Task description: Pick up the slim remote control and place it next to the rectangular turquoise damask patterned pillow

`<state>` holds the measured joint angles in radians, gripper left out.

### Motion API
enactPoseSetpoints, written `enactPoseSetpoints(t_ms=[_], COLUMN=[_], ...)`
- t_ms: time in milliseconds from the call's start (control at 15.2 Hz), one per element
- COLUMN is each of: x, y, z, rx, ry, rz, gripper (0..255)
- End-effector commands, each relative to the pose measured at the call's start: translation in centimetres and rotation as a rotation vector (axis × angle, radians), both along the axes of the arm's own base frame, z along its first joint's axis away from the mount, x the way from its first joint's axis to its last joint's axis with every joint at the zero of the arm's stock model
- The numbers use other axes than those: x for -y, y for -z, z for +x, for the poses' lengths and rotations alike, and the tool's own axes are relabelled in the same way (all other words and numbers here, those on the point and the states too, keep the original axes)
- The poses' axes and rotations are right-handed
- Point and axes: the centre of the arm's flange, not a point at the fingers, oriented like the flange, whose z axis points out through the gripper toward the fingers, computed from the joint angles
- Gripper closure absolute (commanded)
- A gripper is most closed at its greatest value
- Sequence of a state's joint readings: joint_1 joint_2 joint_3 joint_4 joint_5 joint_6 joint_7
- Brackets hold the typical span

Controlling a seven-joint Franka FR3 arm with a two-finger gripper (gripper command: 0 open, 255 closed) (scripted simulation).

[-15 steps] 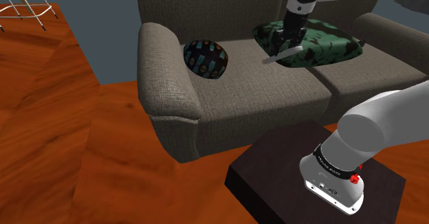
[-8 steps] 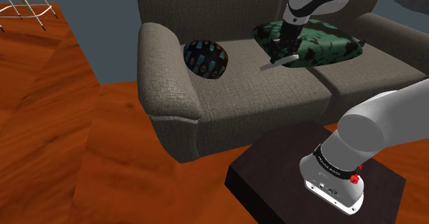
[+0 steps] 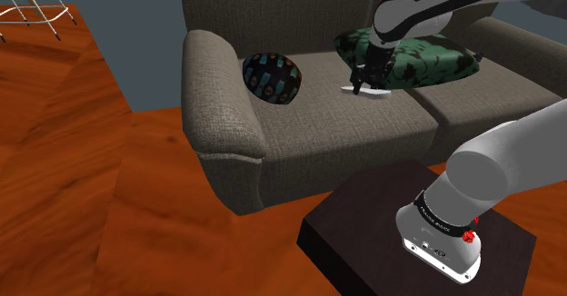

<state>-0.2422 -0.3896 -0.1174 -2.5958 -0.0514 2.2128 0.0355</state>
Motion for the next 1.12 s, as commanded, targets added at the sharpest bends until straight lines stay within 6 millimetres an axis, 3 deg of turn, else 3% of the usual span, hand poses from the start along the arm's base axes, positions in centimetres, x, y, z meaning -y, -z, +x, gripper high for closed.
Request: enactPoseSetpoints(t_ms=[0,330,792,858,1056], x=[0.1,0.1,0.1,0.1,0.1], y=[1.2,3.7,3.7,3.7,3.7], z=[-0.1,-0.1,-0.1,-0.1,-0.1], rx=[0.001,0.001,0.001,0.001,0.001], ry=[0.0,0.0,0.0,0.0,0.0], rz=[0.0,0.0,0.0,0.0,0.0], gripper=[255,255,255,0,0])
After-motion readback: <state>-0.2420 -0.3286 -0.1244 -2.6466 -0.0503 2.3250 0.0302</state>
